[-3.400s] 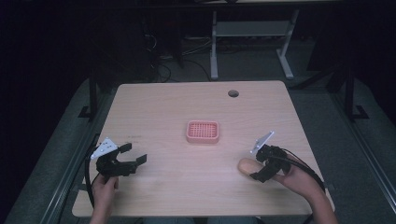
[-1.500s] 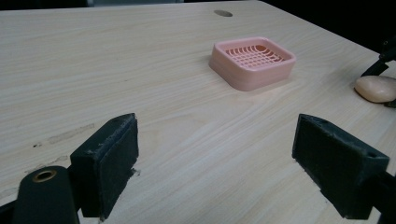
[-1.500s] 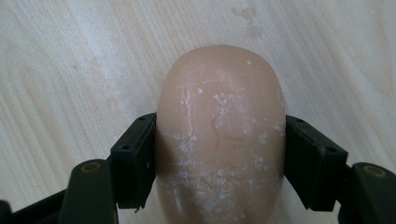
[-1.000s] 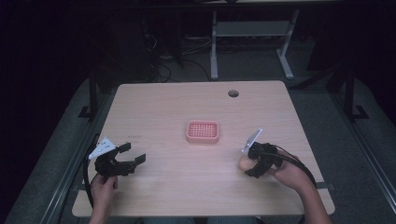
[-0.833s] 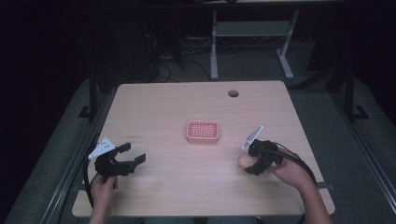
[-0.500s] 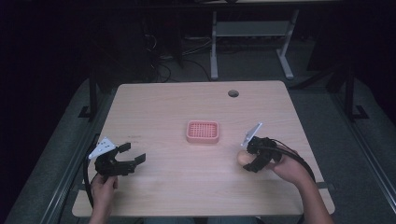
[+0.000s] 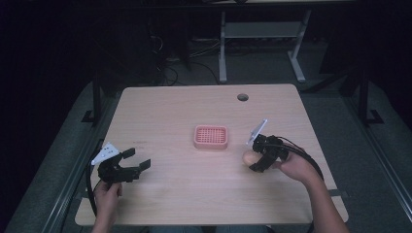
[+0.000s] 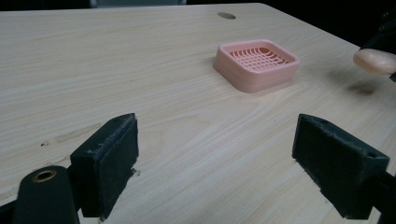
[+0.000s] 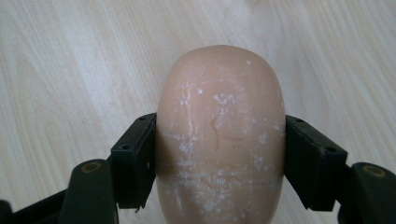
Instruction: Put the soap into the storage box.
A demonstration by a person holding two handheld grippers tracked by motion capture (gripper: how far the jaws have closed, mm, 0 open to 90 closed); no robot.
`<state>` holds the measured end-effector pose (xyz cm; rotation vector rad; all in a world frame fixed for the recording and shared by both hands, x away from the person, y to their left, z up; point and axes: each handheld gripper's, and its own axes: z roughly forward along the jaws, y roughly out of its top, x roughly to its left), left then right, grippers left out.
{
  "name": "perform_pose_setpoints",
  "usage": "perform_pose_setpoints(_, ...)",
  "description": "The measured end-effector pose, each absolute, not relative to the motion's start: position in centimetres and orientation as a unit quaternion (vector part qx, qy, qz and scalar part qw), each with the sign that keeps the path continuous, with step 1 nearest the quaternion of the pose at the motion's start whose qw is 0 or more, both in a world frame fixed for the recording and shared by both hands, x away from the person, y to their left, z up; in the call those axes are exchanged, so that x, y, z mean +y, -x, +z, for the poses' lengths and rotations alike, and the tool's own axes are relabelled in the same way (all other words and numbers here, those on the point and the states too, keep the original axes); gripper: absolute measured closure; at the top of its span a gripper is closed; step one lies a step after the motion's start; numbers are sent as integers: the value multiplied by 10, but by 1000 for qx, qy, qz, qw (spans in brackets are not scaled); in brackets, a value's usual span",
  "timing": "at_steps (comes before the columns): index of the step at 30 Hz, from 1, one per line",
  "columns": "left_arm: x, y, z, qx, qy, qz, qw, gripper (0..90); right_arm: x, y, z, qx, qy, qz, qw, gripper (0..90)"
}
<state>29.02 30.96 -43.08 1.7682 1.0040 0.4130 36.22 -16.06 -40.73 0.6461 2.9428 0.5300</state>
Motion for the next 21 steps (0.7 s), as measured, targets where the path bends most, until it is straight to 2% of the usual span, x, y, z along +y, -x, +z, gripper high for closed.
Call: perform_pose_setpoints(21, 310, -291, -431, 420, -731, 169, 510, 142, -144, -388, -397, 960, -205, 190, 32, 319)
